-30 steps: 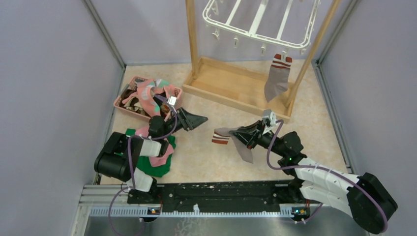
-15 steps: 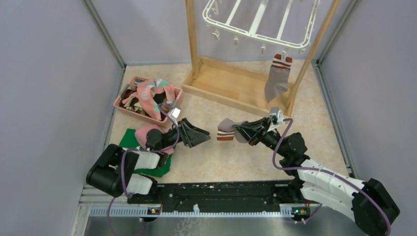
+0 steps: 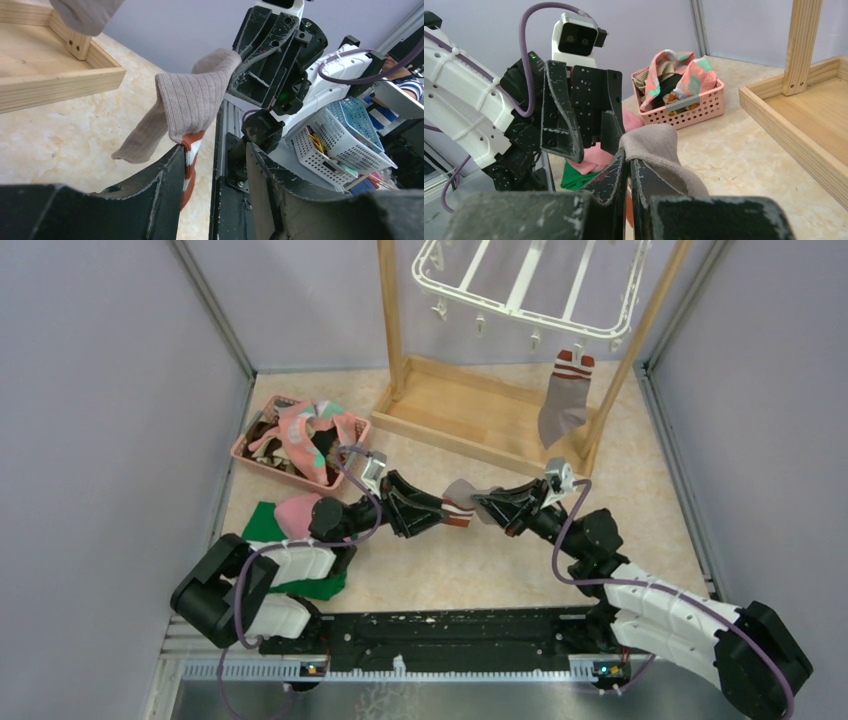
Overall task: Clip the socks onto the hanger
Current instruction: Pick up the sock from the bin.
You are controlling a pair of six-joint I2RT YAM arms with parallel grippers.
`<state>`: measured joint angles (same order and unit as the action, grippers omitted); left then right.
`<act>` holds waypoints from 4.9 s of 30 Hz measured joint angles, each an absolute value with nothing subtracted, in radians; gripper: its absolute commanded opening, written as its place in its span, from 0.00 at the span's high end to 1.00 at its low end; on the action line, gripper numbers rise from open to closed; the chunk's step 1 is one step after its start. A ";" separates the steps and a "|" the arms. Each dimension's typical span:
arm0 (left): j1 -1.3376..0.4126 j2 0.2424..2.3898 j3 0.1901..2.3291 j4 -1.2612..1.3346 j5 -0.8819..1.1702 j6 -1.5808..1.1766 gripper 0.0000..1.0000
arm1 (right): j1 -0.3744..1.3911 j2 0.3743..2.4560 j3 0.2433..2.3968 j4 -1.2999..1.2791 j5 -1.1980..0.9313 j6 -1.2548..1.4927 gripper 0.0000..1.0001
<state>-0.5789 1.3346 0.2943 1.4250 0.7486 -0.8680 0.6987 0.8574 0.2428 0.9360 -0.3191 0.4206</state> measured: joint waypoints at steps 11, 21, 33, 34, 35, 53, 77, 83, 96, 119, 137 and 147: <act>-0.587 1.353 0.336 1.323 0.729 -0.843 1.00 | 0.699 0.860 0.243 0.935 -0.319 0.420 1.00; -0.582 1.312 0.346 1.209 0.711 -0.892 1.00 | 0.699 0.838 0.245 0.823 -0.262 0.369 0.71; -0.529 1.037 0.329 0.965 0.484 -1.054 1.00 | 0.699 0.757 0.245 0.690 -0.198 0.231 0.20; -0.529 1.024 0.329 0.943 0.467 -1.066 1.00 | 0.699 0.753 0.242 0.701 -0.211 0.217 0.19; -0.529 1.013 0.329 0.919 0.450 -1.078 1.00 | 0.699 0.752 0.237 0.718 -0.225 0.203 0.18; -0.529 1.092 0.358 0.866 0.442 -1.249 1.00 | 0.904 0.945 0.197 0.898 -0.301 -0.179 0.17; -0.559 1.133 0.359 0.956 0.455 -1.303 1.00 | 1.067 1.071 0.264 1.095 0.028 -0.410 1.00; -0.559 1.133 0.359 0.957 0.454 -1.298 0.90 | 1.067 0.994 0.255 1.081 0.044 -0.408 1.00; -0.557 1.018 0.277 0.953 0.356 -1.040 0.21 | 1.067 0.876 0.257 0.878 0.080 -0.352 1.00; -0.612 1.066 0.201 1.384 0.817 -0.171 0.03 | 1.067 0.665 0.348 0.542 0.128 -0.316 1.00; -0.793 1.214 0.326 1.274 0.656 0.051 0.43 | 1.035 0.663 0.349 0.508 0.096 -0.265 1.00; -0.807 1.283 0.353 1.289 0.585 0.052 0.88 | 1.018 0.648 0.348 0.507 0.074 -0.249 1.00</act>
